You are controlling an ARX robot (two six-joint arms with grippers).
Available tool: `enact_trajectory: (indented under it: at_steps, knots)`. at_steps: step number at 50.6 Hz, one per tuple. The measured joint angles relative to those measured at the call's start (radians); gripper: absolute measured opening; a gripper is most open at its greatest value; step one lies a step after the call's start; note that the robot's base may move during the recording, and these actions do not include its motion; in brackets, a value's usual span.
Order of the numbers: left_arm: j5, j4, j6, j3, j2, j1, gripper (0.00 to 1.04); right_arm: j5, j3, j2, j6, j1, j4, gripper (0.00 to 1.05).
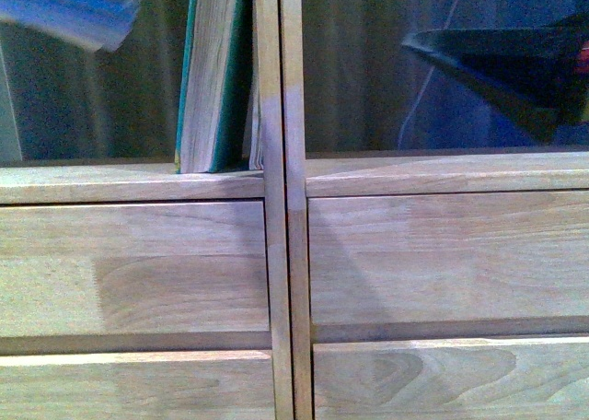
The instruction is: Organize books on shelf
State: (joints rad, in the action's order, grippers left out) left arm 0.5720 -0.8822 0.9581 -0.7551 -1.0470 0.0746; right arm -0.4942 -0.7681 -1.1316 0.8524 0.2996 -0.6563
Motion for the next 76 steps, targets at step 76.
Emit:
enact_trajectory:
  at_steps: [76]
  knots:
    - [-0.351,-0.178,-1.112,-0.679,-0.946,-0.187,0.31,-0.148,0.159,0.183,0.097,-0.396,-0.108,0.98]
